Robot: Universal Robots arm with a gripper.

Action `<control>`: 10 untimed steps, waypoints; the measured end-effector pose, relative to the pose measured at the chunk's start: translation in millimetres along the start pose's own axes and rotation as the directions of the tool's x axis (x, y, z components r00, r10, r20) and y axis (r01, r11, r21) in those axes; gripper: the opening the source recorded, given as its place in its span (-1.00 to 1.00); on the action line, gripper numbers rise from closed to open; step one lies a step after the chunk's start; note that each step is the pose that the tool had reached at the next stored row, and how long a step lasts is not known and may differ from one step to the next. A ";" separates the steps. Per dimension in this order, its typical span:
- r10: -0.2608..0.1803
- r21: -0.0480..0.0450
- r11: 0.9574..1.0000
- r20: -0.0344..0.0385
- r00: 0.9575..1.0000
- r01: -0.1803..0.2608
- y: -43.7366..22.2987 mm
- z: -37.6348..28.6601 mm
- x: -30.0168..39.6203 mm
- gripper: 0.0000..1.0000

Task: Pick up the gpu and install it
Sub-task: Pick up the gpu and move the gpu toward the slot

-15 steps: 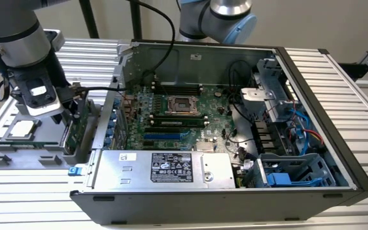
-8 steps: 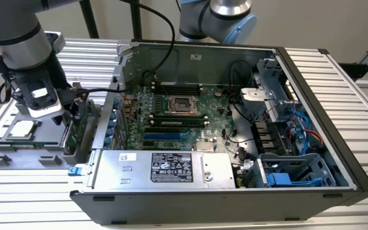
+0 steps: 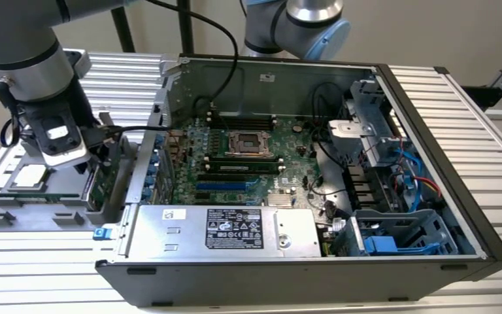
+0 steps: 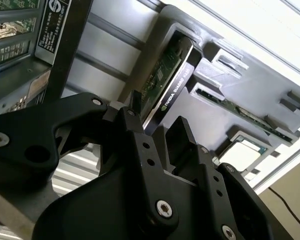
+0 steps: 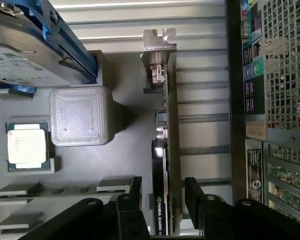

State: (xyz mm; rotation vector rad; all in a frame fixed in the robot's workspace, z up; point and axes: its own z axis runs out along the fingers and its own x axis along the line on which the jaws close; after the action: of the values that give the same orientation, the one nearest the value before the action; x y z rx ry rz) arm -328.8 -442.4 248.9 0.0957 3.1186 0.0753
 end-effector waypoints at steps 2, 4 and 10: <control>0.000 0.000 1.000 0.000 1.000 0.000 -0.1 2.8 0.0 1.00; 0.000 0.000 1.000 0.000 1.000 0.000 -0.2 5.6 0.2 1.00; 0.000 0.000 1.000 0.000 1.000 0.000 -0.7 13.8 0.5 1.00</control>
State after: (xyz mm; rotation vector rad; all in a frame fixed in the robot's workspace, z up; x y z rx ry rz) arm -329.0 -442.4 235.1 0.0957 3.1186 0.0752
